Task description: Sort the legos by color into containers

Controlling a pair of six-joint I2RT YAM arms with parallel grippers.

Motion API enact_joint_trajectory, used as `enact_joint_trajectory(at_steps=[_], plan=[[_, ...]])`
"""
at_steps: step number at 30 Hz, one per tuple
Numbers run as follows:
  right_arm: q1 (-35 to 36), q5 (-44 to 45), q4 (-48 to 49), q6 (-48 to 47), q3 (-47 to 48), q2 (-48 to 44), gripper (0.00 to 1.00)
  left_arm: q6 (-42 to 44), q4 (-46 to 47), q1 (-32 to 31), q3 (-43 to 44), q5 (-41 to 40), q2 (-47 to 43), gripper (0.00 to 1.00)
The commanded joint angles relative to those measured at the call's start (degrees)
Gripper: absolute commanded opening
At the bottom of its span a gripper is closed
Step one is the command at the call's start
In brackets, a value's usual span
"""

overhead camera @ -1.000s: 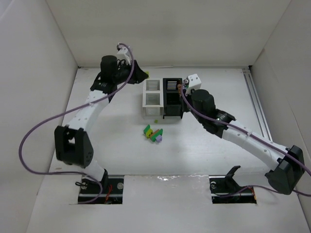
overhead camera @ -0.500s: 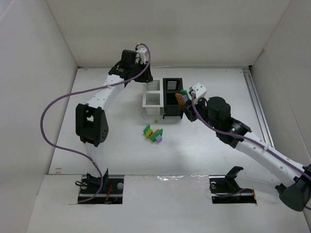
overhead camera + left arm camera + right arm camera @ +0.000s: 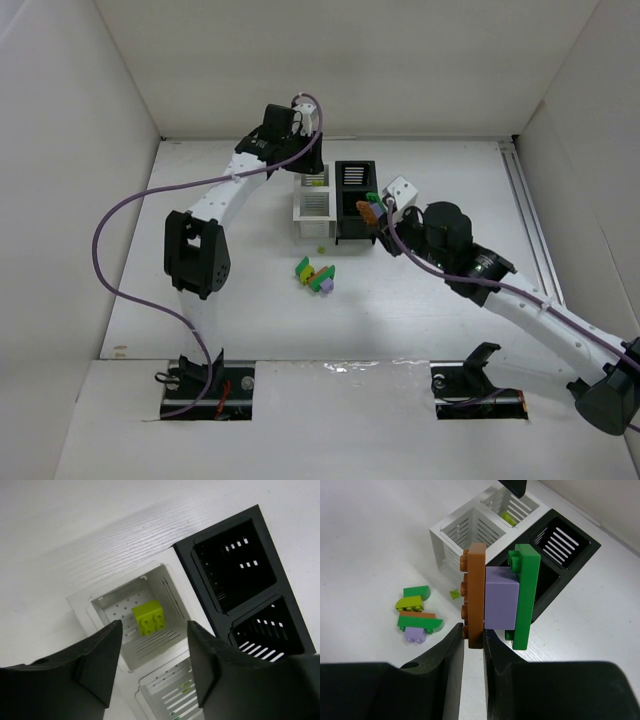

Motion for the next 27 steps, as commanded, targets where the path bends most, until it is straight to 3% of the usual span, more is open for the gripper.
enact_joint_trajectory(at_steps=[1,3,6,10,12,13,14,20,24,27], plan=[[1.0,-0.8,1.2,-3.1,0.4,-0.6,0.0,-0.2,0.0,0.1,2.5,-3.4,-0.2,0.52],[1.0,-1.6,1.2,-4.9,0.4,-0.6,0.0,-0.3,1.3,0.1,1.2,-4.4,-1.5,0.57],[1.0,-4.7,1.2,-10.4,-1.8,-1.3,0.0,-0.8,2.9,0.7,1.2,1.5,-3.2,0.58],[-0.4,-9.3,2.7,-24.5,-7.6,-5.5,0.0,0.5,11.5,5.8,-6.3,28.2,-11.0,0.63],[-1.2,-11.7,3.3,-33.6,-10.3,-7.4,0.0,5.3,4.8,8.0,-4.6,42.1,-13.7,0.7],[-2.0,-12.4,3.3,-36.5,-11.1,-8.0,0.0,8.2,4.7,8.0,-3.1,42.2,-13.7,0.71],[-2.1,-13.2,3.3,-39.3,-11.8,-8.5,0.0,11.6,-4.1,8.0,-1.6,43.5,-13.7,0.71],[-4.2,-20.5,1.9,-56.7,-13.5,-9.3,0.0,40.5,-32.5,4.0,1.5,42.2,-14.2,0.71],[-3.1,-22.8,1.2,-65.9,-14.2,-8.8,0.0,48.0,-39.2,0.9,-1.5,41.0,-15.5,0.73],[0.5,-20.4,1.2,-70.9,-15.4,-8.8,0.0,48.0,-40.8,0.4,-1.5,43.5,-15.5,0.74]])
